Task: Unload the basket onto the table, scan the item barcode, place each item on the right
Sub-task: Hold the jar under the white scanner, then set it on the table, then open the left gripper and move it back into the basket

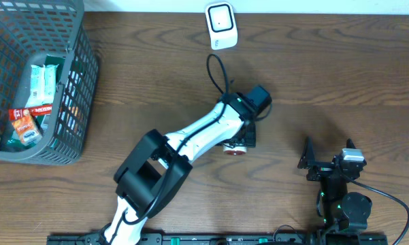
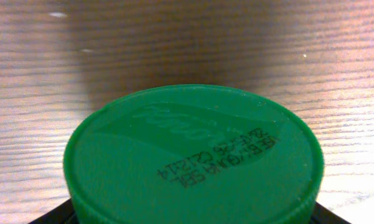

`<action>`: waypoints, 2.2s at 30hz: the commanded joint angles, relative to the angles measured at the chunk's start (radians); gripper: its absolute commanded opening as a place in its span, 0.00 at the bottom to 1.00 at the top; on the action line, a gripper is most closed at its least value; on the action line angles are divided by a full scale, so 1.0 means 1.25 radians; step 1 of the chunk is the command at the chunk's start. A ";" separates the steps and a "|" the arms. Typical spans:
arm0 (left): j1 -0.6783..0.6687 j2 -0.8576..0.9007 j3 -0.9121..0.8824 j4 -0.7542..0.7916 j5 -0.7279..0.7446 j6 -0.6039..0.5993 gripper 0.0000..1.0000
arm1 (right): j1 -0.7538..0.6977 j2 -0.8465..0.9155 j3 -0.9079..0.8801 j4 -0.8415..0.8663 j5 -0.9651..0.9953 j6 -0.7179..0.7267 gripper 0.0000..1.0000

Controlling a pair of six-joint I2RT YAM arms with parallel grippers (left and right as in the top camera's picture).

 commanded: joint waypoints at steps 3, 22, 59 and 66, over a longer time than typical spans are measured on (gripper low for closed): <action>0.000 0.016 0.002 0.003 -0.010 -0.010 0.61 | -0.005 -0.004 -0.001 -0.002 0.002 0.010 0.99; 0.000 0.013 0.006 0.003 -0.010 0.027 0.92 | -0.005 -0.004 -0.001 -0.002 0.002 0.010 0.99; 0.104 -0.331 0.034 -0.108 -0.095 0.239 0.69 | -0.005 -0.004 -0.001 -0.002 0.002 0.010 0.99; 0.198 -0.402 0.034 -0.114 -0.096 0.243 0.07 | -0.005 -0.004 -0.001 -0.002 0.002 0.010 0.99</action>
